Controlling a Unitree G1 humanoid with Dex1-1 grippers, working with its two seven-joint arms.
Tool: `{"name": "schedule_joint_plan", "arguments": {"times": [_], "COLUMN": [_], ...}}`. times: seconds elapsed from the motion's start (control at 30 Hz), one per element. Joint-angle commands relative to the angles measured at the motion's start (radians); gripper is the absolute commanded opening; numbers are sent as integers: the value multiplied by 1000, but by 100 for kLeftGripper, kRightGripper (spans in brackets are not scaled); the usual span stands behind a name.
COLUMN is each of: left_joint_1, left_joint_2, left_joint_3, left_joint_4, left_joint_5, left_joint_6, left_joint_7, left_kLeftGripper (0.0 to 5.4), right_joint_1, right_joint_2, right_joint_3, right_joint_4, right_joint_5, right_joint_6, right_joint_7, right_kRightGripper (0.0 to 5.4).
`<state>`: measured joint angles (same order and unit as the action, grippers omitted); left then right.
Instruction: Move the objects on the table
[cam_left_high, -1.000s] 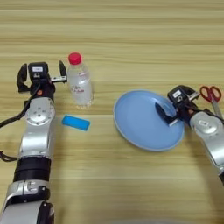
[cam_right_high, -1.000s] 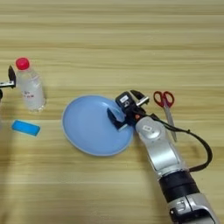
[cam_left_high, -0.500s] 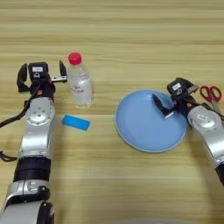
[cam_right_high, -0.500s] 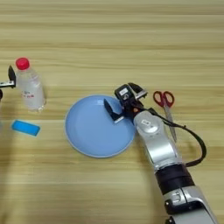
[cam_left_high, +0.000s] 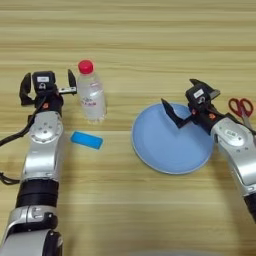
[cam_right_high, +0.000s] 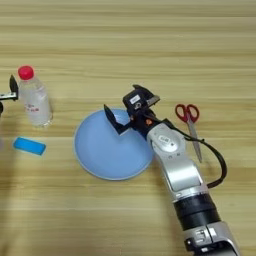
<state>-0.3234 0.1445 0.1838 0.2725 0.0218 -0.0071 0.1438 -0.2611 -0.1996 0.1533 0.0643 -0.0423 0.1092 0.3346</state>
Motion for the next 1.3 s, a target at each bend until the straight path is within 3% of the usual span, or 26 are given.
{"name": "schedule_joint_plan", "arguments": {"times": [0.03,0.27,0.67,0.9,1.13,1.3], "left_joint_1": [2,-3,-9,-10,-4,5], "left_joint_2": [0,-5,-15,-22,-37,-55], "left_joint_3": [3,18,46,58,58,13], "left_joint_4": [-5,-5,-27,-65,-157,-243], "left_joint_5": [0,-13,-28,-56,-99,-115], "left_joint_6": [1,-21,-80,-137,-193,-183], "left_joint_7": [8,12,42,31,13,-31], "left_kLeftGripper": [540,540,540,540,540,540], "right_joint_1": [-13,-34,-172,-198,-201,-203], "right_joint_2": [-5,-10,-122,-143,-135,-132], "right_joint_3": [-51,-151,-400,-423,-410,-404], "right_joint_4": [13,67,416,516,535,540], "right_joint_5": [24,57,113,125,120,116], "right_joint_6": [7,-8,-135,-161,-179,-182], "right_joint_7": [-17,-76,-216,-226,-226,-235], "right_kRightGripper": [537,537,537,537,537,537]}}
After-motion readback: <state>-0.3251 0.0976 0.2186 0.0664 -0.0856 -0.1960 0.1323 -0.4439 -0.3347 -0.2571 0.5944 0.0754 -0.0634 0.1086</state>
